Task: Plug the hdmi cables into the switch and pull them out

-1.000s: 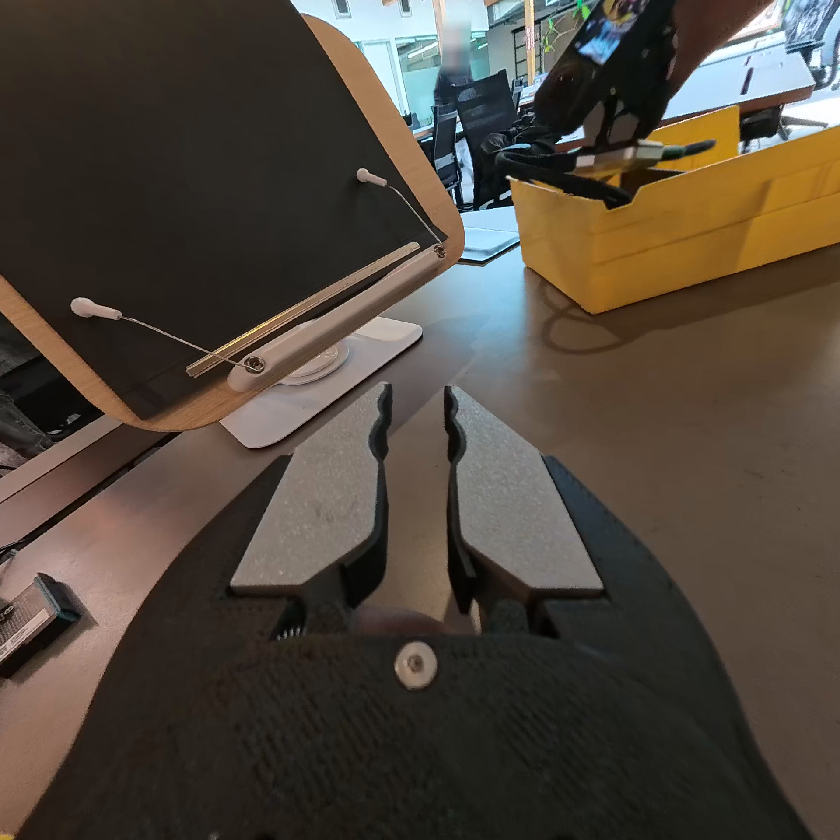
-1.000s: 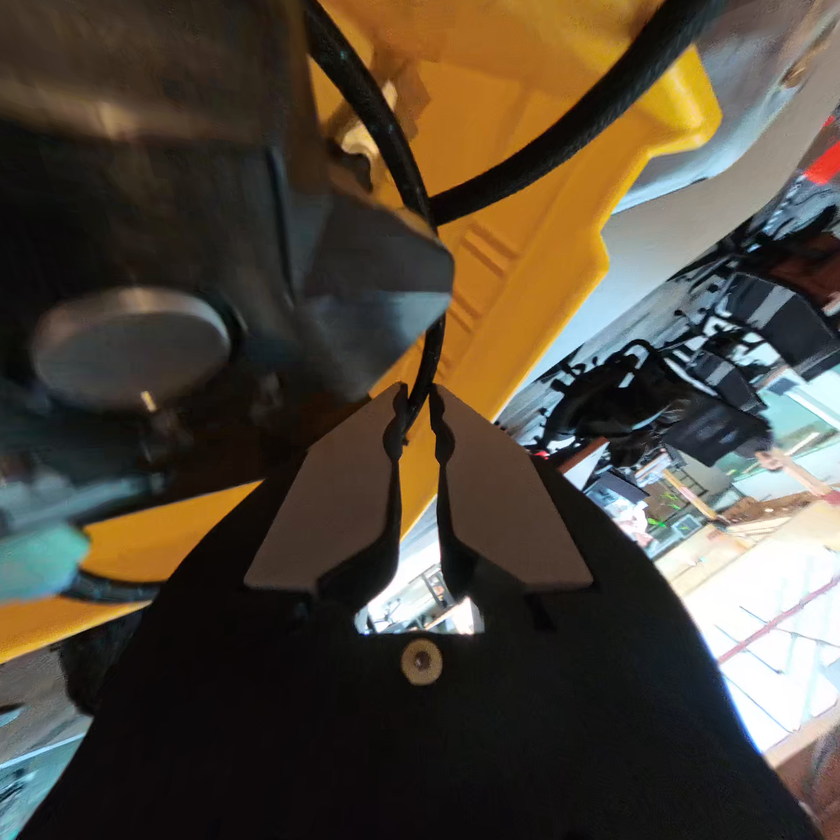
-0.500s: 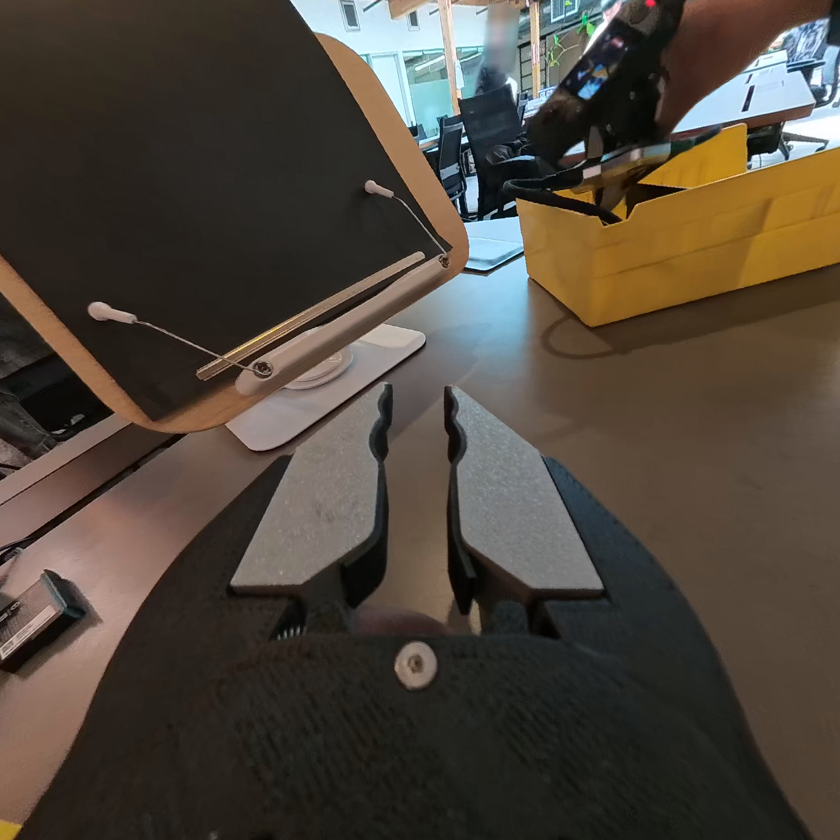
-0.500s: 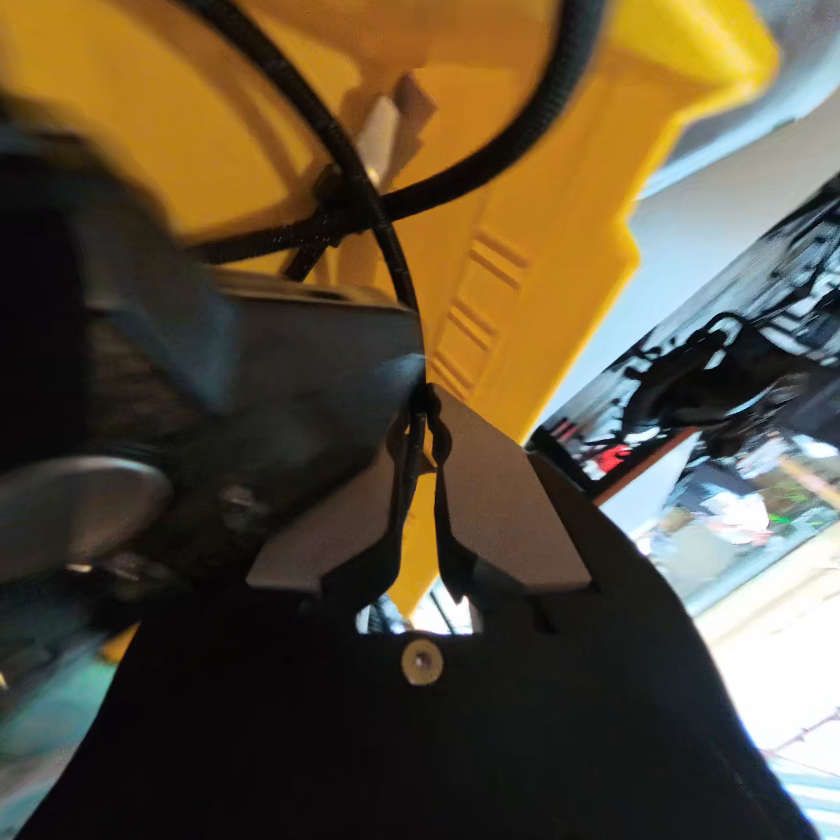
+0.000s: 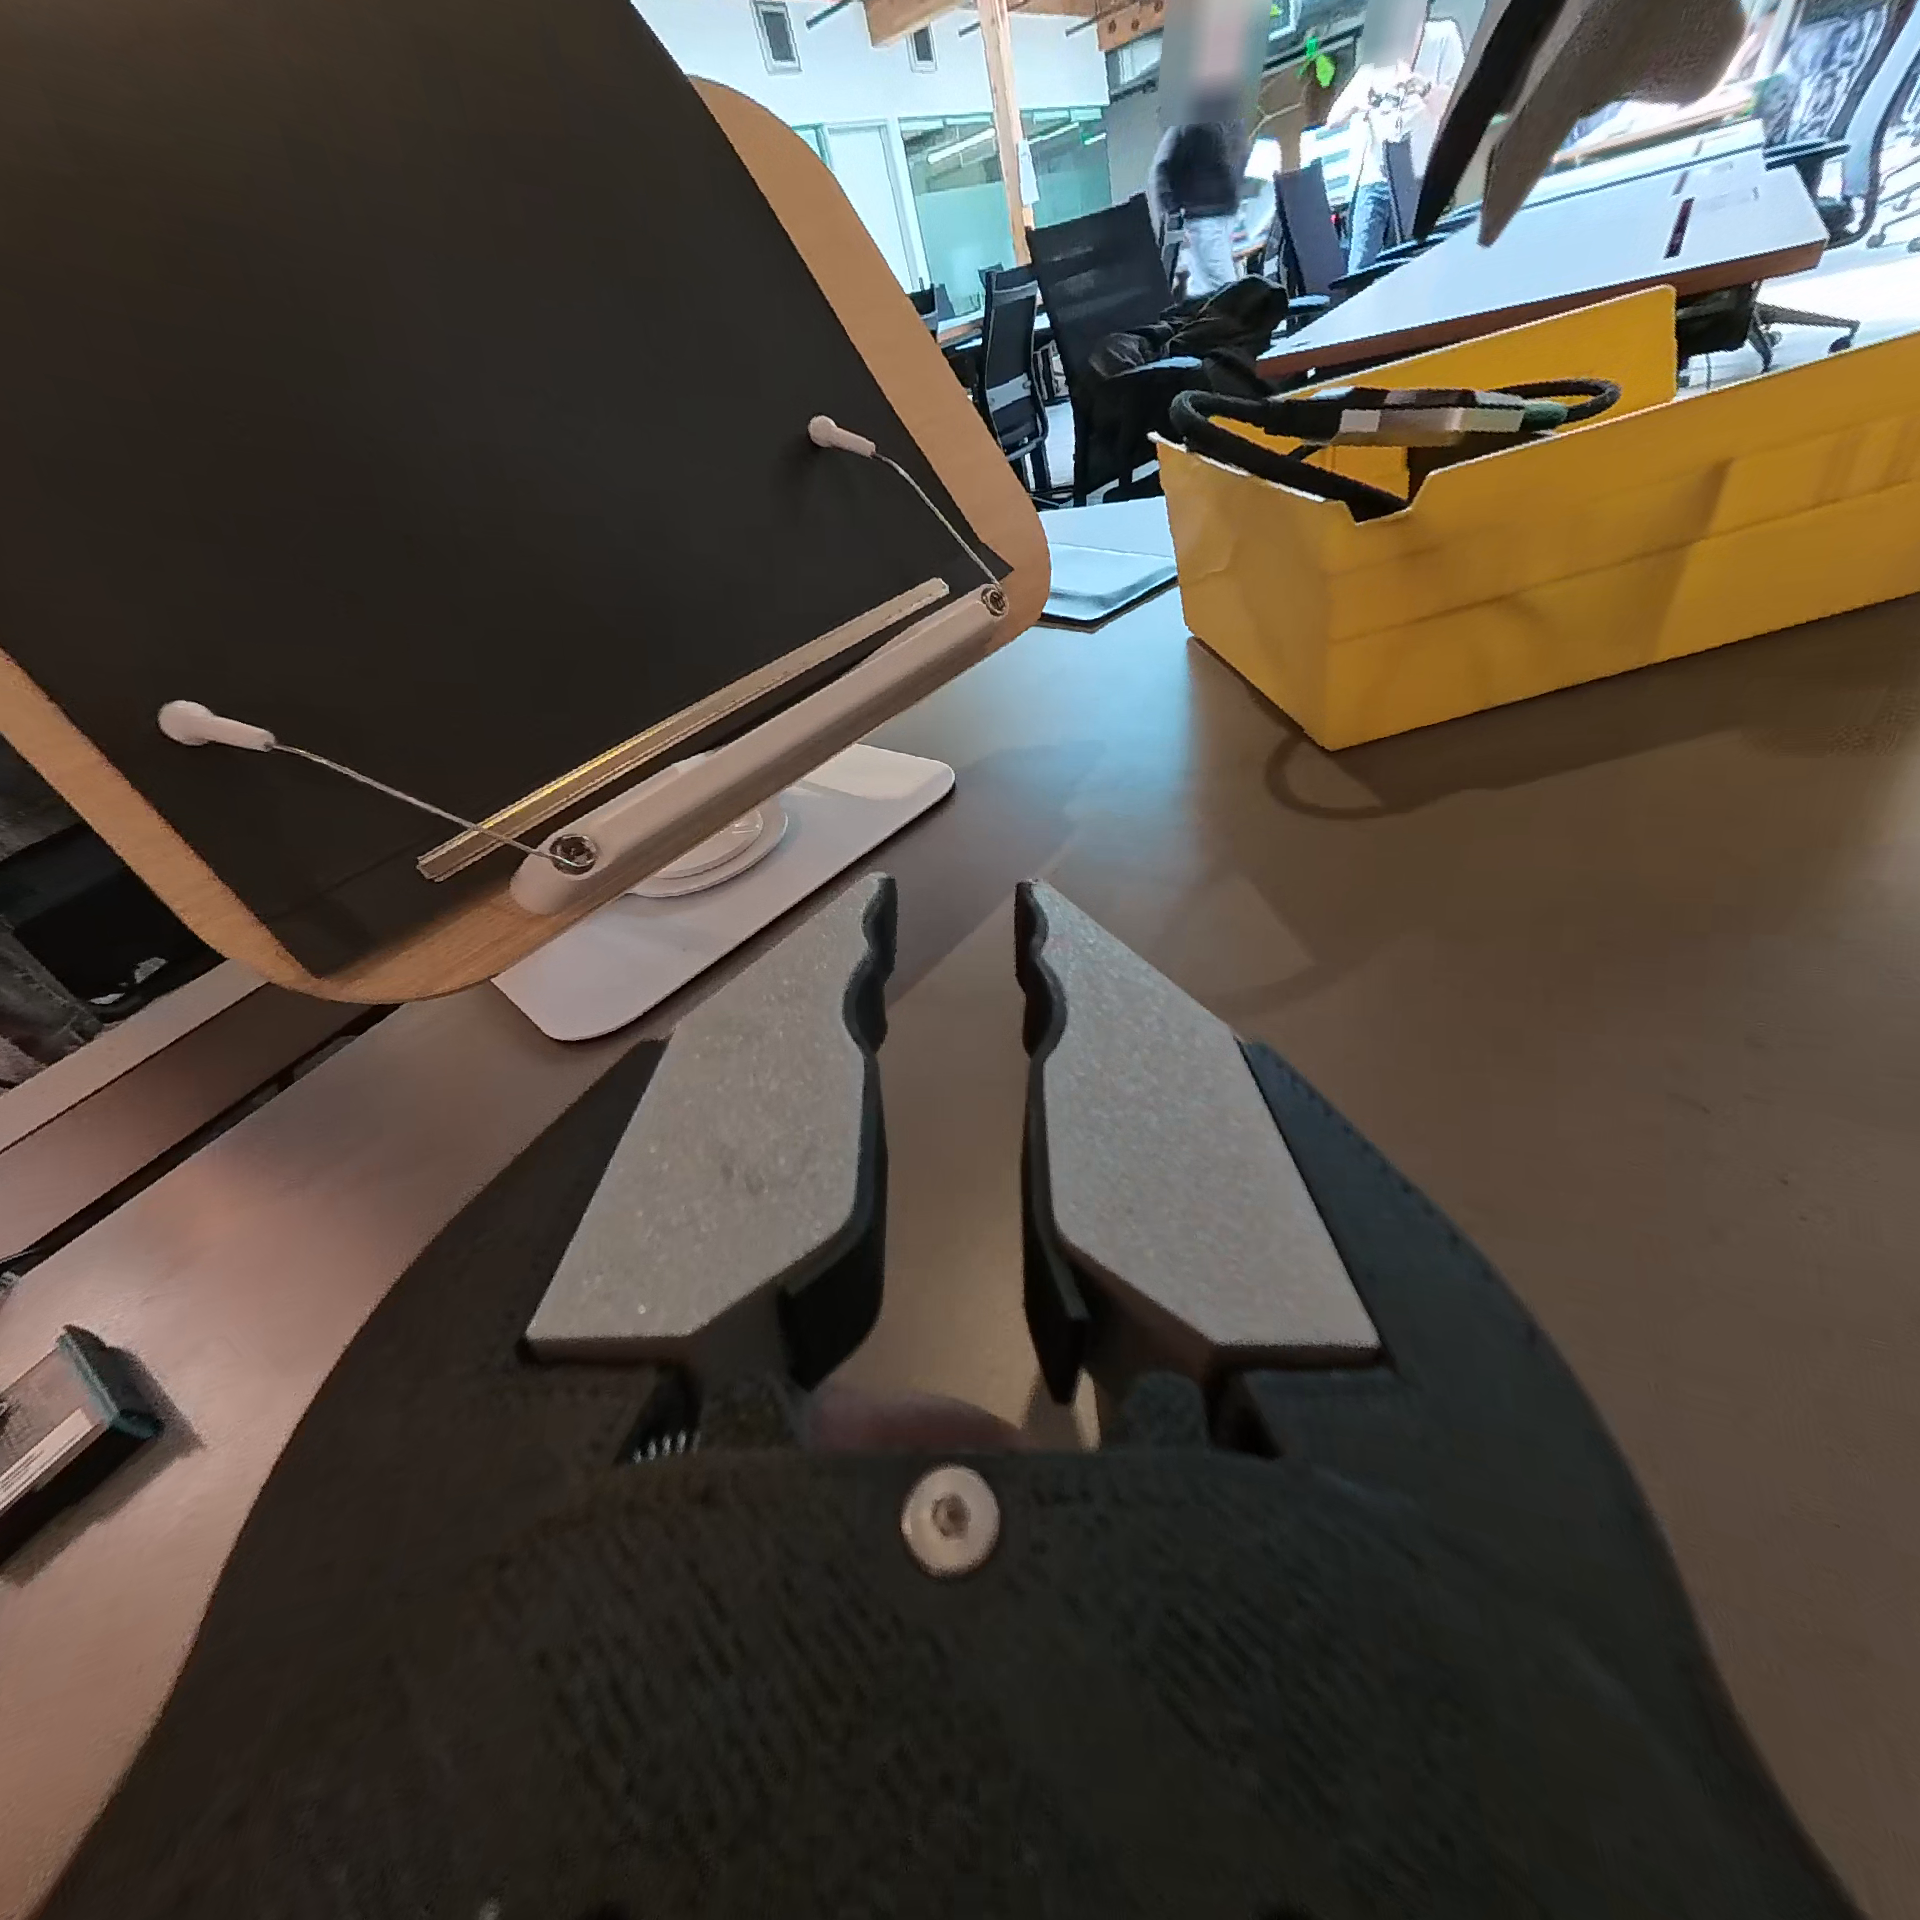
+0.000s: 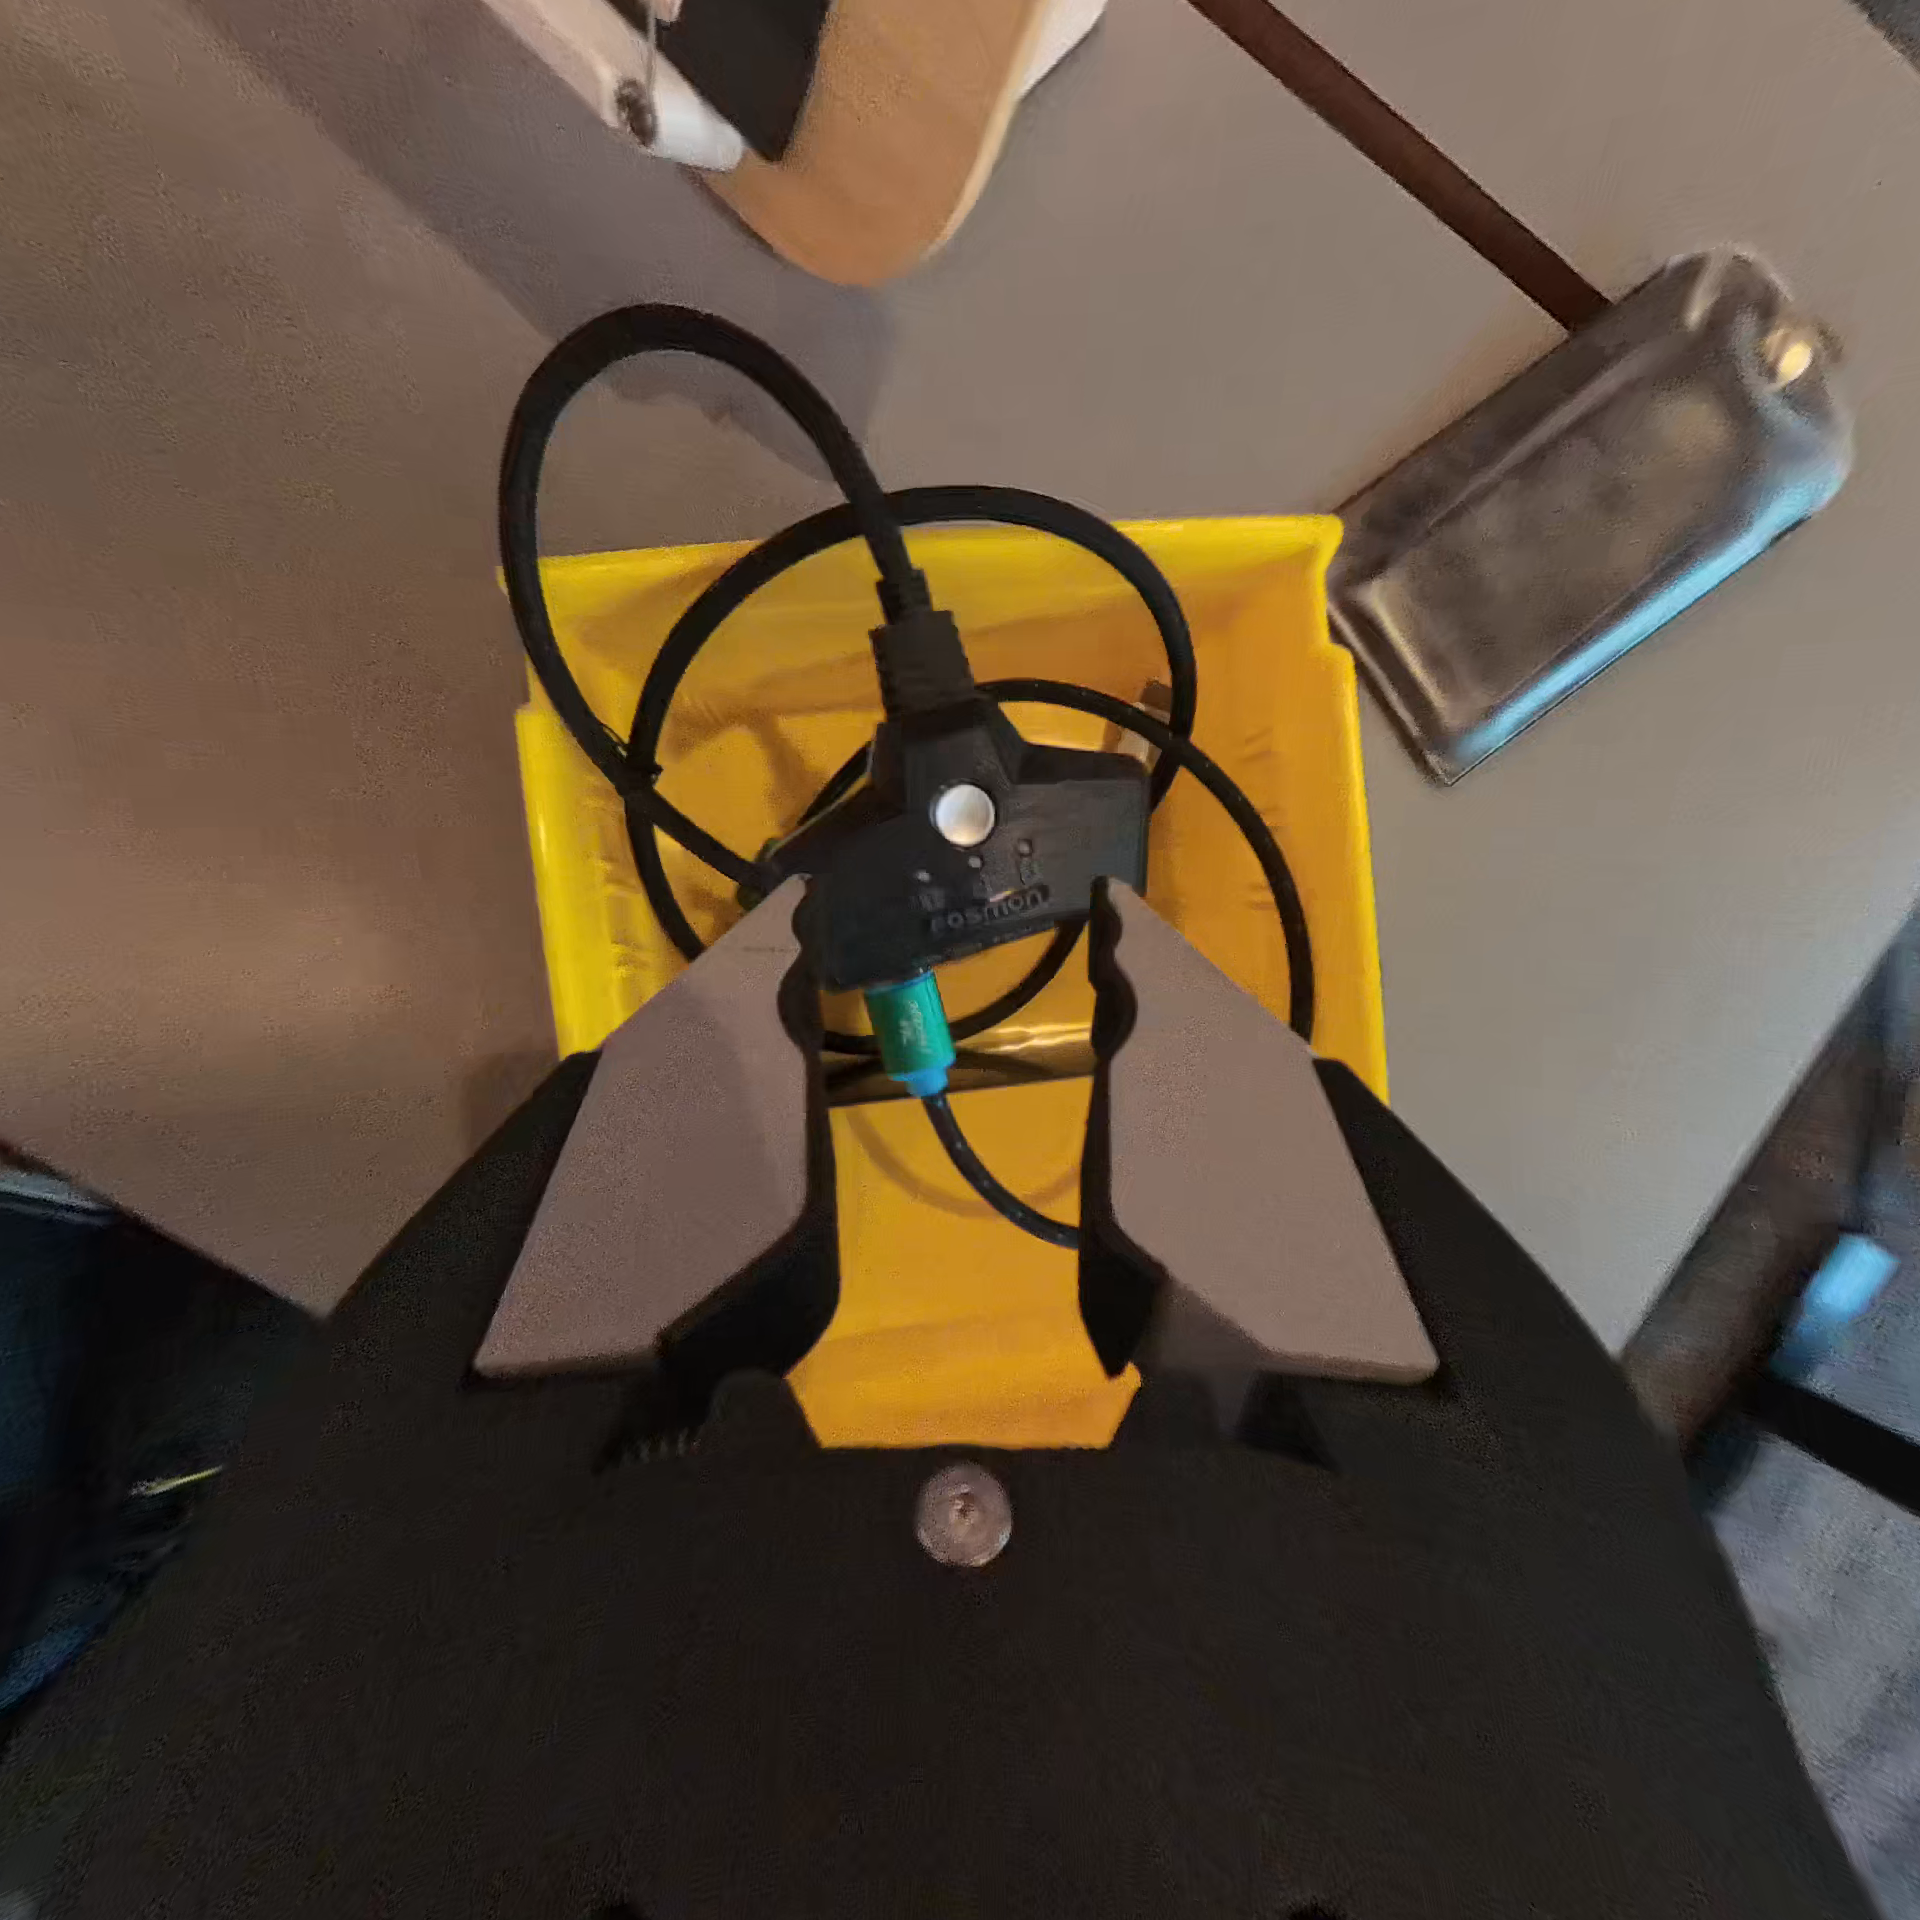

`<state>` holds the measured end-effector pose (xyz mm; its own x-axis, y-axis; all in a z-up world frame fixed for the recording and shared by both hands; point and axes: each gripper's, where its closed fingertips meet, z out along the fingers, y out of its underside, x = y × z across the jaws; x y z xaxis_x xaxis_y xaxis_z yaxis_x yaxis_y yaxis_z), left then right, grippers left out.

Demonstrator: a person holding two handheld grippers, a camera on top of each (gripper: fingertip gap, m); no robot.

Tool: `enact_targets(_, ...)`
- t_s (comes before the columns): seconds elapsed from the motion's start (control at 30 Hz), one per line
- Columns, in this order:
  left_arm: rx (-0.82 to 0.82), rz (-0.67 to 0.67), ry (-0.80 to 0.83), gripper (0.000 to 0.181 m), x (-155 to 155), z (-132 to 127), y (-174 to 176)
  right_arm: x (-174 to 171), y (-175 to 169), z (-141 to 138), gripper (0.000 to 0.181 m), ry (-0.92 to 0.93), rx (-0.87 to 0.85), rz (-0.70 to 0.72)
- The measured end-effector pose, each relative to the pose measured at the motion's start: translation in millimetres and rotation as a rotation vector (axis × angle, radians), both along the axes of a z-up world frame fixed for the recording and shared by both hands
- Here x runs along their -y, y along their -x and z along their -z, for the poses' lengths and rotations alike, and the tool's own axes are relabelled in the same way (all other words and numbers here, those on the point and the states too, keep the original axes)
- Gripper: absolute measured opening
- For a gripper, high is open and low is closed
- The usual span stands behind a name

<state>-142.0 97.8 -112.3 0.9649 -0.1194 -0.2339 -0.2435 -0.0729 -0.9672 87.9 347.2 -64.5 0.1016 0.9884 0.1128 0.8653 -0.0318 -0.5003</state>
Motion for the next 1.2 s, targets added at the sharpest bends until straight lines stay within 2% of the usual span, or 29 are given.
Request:
enact_targets(0.1, -0.008, 0.002, 0.013, 0.020, -1, 4, -2, 4, 14, 18, 0.046, -0.130, 0.097, -0.021)
enact_targets(0.17, -0.013, -0.001, 0.014, 0.020, 0, 5, -1, -5, 19, 36, 0.043, -0.212, 0.208, -0.008)
enact_targets(0.2, -0.013, -0.004, 0.012, 0.020, 1, 4, -1, -8, 22, 44, 0.032, -0.231, 0.253, -0.019)
enact_targets(0.23, -0.010, -0.007, 0.009, 0.020, 1, 3, 0, -6, 26, 49, 0.007, -0.233, 0.281, -0.040)
enact_targets(0.3, -0.005, -0.012, 0.004, 0.020, 2, 2, 3, -17, 32, 48, 0.001, -0.346, 0.318, -0.062)
enact_targets(0.37, 0.000, -0.014, 0.004, 0.020, 2, 1, 4, -27, 37, 49, 0.000, -0.429, 0.347, -0.060)
enact_targets(0.57, -0.010, -0.007, 0.004, 0.020, 2, 1, 2, -32, 36, 52, 0.000, -0.355, 0.440, -0.059)
enact_targets(0.7, -0.008, -0.010, -0.004, 0.020, 4, -1, 3, -48, 31, 64, 0.000, -0.450, 0.568, -0.058)
enact_targets(0.77, -0.006, -0.010, -0.008, 0.020, 4, -3, 3, -42, 30, 91, 0.000, -0.335, 0.578, -0.040)
enact_targets(0.83, -0.007, -0.011, -0.011, 0.020, 5, -4, 3, -57, 26, 103, 0.000, -0.417, 0.620, -0.022)
enact_targets(0.9, -0.006, -0.008, -0.012, 0.020, 5, -4, 3, -62, 29, 101, 0.000, -0.465, 0.607, -0.023)
enact_targets(0.97, -0.007, -0.004, -0.010, 0.020, 5, -4, 3, -55, 35, 92, 0.000, -0.415, 0.529, -0.009)
enact_targets(1.17, -0.007, 0.002, 0.007, 0.020, 2, 1, 1, -44, 26, 40, 0.000, -0.292, 0.329, 0.074)
enact_targets(1.2, -0.008, 0.001, 0.006, 0.020, 2, 1, 1, -40, 24, 33, 0.023, -0.264, 0.278, 0.088)
